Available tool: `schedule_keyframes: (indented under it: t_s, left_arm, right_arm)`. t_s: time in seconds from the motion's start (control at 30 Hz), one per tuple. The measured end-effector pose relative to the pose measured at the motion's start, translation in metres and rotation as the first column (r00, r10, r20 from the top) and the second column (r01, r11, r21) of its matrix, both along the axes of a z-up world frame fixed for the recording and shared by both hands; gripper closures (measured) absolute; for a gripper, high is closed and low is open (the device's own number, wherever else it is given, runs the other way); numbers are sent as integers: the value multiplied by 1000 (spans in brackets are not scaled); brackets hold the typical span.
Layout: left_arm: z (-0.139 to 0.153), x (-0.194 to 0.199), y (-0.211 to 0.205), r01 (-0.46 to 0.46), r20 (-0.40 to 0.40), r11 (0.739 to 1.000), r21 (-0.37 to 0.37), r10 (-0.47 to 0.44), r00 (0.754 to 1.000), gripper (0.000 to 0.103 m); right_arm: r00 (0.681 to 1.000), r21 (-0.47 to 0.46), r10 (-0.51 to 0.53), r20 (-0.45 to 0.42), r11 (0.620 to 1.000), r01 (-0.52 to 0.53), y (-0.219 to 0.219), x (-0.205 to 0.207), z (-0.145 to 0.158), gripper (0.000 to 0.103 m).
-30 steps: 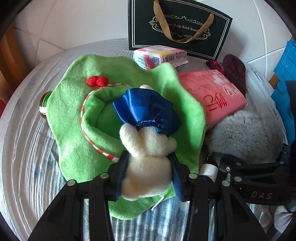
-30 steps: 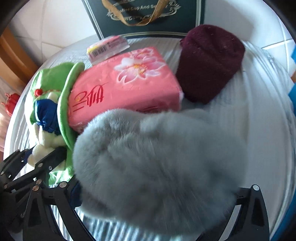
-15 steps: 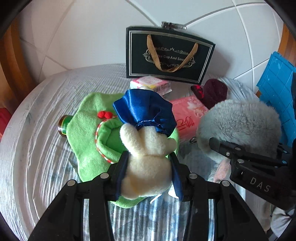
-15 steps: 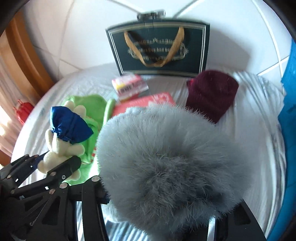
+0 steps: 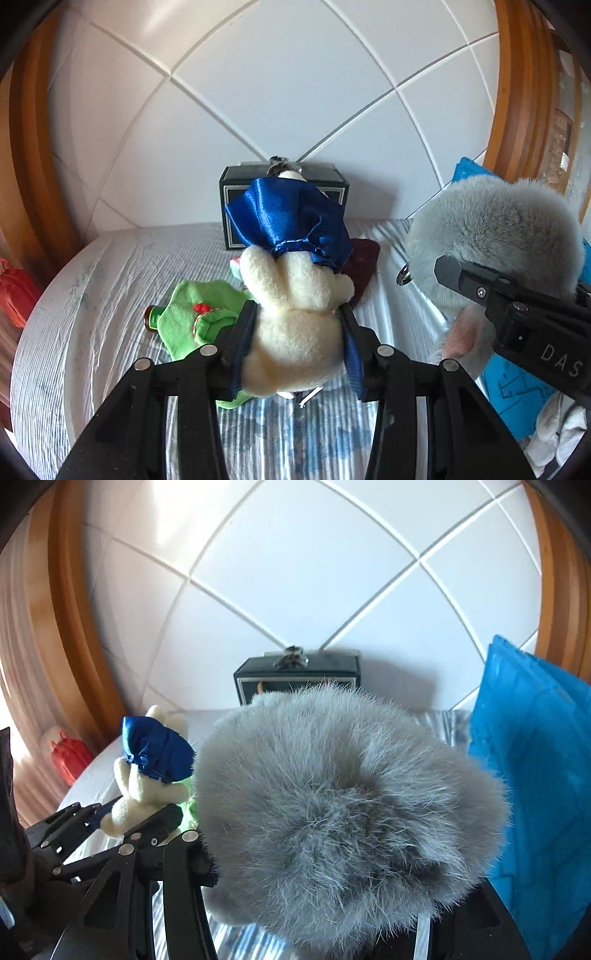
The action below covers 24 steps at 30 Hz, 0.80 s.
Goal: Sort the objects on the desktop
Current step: 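Lift the bunny with the left tool while the right tool lifts the grey plush, then carry the bunny with the left tool while the right tool carries the grey plush into the crate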
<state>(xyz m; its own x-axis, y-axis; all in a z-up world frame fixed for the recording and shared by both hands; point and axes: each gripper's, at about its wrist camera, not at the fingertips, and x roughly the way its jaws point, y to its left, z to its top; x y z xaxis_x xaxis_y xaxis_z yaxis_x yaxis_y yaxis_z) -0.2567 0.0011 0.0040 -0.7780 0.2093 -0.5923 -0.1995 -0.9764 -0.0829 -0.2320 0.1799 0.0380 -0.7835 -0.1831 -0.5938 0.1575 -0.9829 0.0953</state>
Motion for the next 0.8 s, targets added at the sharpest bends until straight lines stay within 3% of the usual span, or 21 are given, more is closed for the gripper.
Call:
schedule_keyframes:
  t_s: [0.2, 0.47, 0.63, 0.8]
  left_arm:
    - [44, 35, 48, 82, -72, 997, 5, -81, 994, 61]
    - [101, 70, 140, 221, -162, 975, 10, -217, 963, 61]
    - [126, 91, 214, 317, -174, 949, 3, -311, 934, 61]
    - [132, 110, 294, 408, -152, 913, -7, -404, 902, 61]
  right_arm:
    - [989, 17, -99, -110, 995, 101, 44, 54, 54, 51]
    - [946, -13, -242, -214, 969, 245, 130, 120, 109, 50]
    - [909, -7, -336, -247, 938, 346, 193, 157, 129, 49]
    - [878, 37, -425, -220, 896, 443, 261, 181, 124, 49]
